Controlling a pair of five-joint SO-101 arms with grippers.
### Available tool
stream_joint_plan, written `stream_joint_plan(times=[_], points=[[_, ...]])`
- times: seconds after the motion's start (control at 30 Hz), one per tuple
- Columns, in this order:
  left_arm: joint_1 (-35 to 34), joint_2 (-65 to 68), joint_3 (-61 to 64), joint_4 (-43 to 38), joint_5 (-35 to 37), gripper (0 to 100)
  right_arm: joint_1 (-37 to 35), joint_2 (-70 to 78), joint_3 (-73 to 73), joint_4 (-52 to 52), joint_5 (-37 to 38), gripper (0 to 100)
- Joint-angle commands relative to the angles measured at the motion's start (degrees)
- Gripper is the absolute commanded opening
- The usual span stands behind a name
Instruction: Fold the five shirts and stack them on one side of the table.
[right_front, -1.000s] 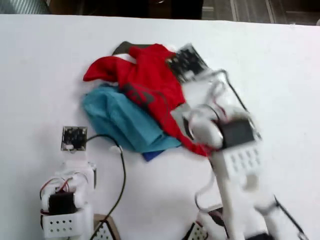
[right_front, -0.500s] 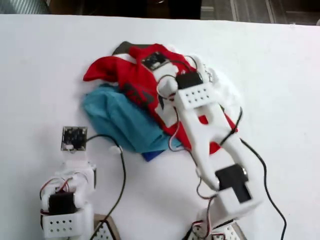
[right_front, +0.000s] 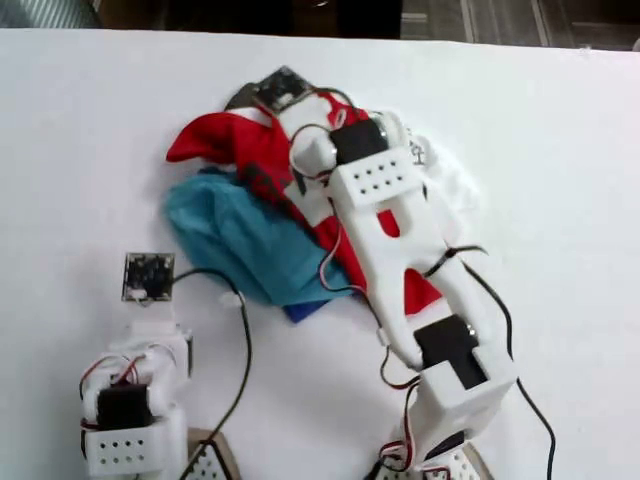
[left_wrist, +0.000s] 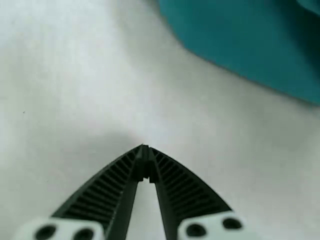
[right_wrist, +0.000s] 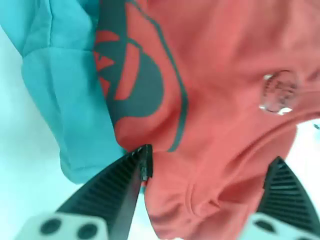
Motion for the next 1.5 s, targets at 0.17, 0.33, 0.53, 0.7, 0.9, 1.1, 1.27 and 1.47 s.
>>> stream_joint_plan(times=[0.17,0.33,0.53,0.7,0.9,1.1,1.27,1.47], points=[[-0.1,-1.0,1.2,0.3,-0.2,3,0.6,-0.6,-13.2,9.5,0.0,35.1],[-0.1,-1.0,1.2,0.3,-0.2,3,6.5,-4.8,-16.8,9.6,-3.3,35.1],[0.1,-1.0,1.2,0.3,-0.2,3,14.5,-8.5,-14.4,11.7,-3.4,35.1],[0.1,-1.0,1.2,-0.1,0.0,3,19.7,-11.4,-6.0,11.7,-3.4,35.1],[-0.4,-1.1,1.1,-13.8,-0.4,3,24.0,-13.8,2.1,11.6,-3.4,35.1],[-4.1,-1.1,-2.8,-20.6,-4.0,3,23.8,-15.2,5.1,11.6,-3.4,35.1],[-3.8,-1.1,-13.1,-20.8,-12.9,3,24.1,-16.8,5.1,11.6,-3.4,35.1],[-3.7,-1.1,-20.2,-20.8,-12.7,3,23.9,-21.7,5.3,11.6,-3.4,35.1]])
